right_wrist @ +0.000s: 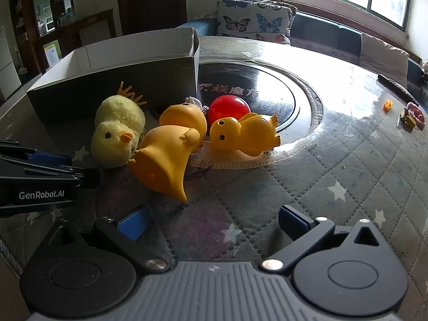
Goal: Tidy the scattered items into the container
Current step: 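Move the open left gripper toward the orange rubber toys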
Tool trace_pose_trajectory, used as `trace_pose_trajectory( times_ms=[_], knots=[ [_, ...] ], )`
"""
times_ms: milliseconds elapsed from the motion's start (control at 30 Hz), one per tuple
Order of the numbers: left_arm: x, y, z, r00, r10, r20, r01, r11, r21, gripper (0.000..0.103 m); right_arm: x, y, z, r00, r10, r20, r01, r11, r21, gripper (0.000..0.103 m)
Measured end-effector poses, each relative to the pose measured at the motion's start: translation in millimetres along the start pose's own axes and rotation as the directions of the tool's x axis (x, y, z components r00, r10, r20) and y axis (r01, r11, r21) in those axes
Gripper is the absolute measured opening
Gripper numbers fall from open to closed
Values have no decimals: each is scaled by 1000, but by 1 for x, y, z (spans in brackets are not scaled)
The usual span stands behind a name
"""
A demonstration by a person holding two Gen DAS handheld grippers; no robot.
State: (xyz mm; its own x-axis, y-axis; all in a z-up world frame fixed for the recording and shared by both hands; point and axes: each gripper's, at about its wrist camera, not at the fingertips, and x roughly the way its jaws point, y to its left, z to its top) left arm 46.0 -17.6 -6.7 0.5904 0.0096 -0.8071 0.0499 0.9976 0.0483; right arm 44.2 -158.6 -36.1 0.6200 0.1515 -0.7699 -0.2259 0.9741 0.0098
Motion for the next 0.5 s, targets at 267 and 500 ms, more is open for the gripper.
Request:
trace_pose_trajectory(
  times_ms=[267, 500],
  knots=[
    [1, 0, 1, 1000, 0, -1, 0, 1000, 1, 42, 0, 1, 0, 1000, 1, -1, -1, 1000, 0, 103],
    [2, 0, 1, 1000, 1, -3, -1, 1000, 1, 42, 0, 1, 0, 1000, 2, -2, -2, 1000, -1, 103]
  ],
)
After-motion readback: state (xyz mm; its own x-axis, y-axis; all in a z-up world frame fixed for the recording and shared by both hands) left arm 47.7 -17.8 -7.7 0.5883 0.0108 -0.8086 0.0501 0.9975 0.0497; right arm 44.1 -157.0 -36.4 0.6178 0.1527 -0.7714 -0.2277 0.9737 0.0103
